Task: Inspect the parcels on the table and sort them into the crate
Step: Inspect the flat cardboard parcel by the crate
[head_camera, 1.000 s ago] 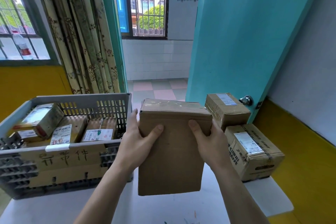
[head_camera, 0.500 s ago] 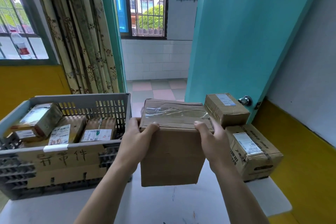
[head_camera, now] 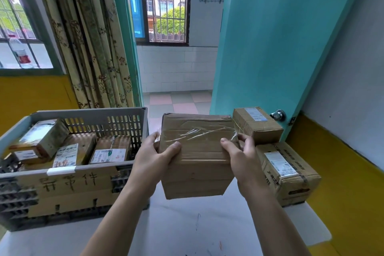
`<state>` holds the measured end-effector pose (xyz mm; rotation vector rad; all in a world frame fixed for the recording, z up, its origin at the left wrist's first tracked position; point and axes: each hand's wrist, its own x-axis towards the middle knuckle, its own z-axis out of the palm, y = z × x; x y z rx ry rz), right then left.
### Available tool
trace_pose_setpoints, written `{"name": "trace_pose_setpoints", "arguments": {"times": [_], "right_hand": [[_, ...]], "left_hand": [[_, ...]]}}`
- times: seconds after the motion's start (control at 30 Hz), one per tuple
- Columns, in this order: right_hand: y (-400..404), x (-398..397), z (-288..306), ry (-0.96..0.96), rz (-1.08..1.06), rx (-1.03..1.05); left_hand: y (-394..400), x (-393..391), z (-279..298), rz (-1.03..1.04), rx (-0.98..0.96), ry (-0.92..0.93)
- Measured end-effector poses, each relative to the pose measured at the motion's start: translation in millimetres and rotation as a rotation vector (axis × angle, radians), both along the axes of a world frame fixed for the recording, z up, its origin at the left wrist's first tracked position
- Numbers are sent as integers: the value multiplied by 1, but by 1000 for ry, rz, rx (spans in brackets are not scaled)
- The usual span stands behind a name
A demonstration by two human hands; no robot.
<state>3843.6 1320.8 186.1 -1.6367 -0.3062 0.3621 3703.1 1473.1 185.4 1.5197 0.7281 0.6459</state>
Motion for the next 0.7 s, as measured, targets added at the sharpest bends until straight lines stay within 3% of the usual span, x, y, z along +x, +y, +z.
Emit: {"name": "trace_pose_setpoints", "arguments": {"times": [0.27, 0.43, 0.7], "right_hand": [[1, -12, -3, -31, 103, -35], [-3, -8, -5, -106, 18, -54], [-4, -9, -9, -124, 58, -45]], "left_hand": [[0, -1, 1, 60, 105, 23], [-5, 0, -3, 50, 177, 41], [1, -1, -2, 80, 121, 91]]}}
